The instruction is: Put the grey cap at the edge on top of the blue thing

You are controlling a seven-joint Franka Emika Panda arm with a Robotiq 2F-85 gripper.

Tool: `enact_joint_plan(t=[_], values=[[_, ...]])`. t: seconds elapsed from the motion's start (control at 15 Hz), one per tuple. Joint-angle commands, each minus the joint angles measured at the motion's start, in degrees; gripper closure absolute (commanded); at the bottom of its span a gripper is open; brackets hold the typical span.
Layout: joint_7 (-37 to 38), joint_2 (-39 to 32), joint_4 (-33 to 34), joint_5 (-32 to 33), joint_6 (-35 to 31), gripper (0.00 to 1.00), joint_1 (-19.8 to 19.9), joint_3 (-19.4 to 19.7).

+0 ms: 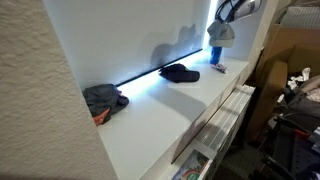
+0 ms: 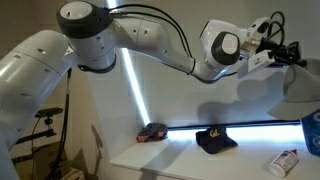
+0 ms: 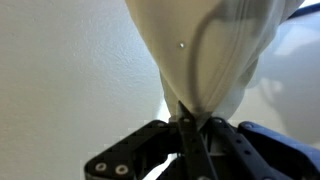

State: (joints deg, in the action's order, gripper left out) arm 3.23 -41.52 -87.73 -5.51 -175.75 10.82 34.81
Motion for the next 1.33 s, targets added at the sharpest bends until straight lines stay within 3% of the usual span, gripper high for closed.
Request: enact_joint_plan(t=[0.0,0.33,0.4,0.47,0.6,0.67,0.8,0.87,0.93,1.0,1.27], values=[[0.0,0.0,0.0,0.0,0.0,0.9,0.0,0.0],[0.0,0.0,0.0,0.0,0.0,0.9,0.0,0.0],[0.0,0.0,0.0,0.0,0.0,0.65,0.0,0.0],[0.16,0.29,-0.29,-0.18,-0.51,0.64,-0.02,-0.06],[0.38,0.69,-0.91,0.01,-1.49,0.5,-0.71,0.62],[0.83,0.75,-1.25,0.03,-2.15,0.87,-1.32,1.52],[1.05,0.73,-1.36,0.08,-2.8,0.92,-2.0,2.46],[1.47,0.3,-1.27,0.19,-2.85,0.48,-2.78,3.72],[0.6,-0.01,-0.02,-0.08,-1.88,0.53,-1.26,1.77],[0.62,0.01,0.0,-0.08,-1.87,0.77,-1.42,2.02],[0.61,-0.06,0.0,-0.08,-1.85,0.52,-1.44,1.99]])
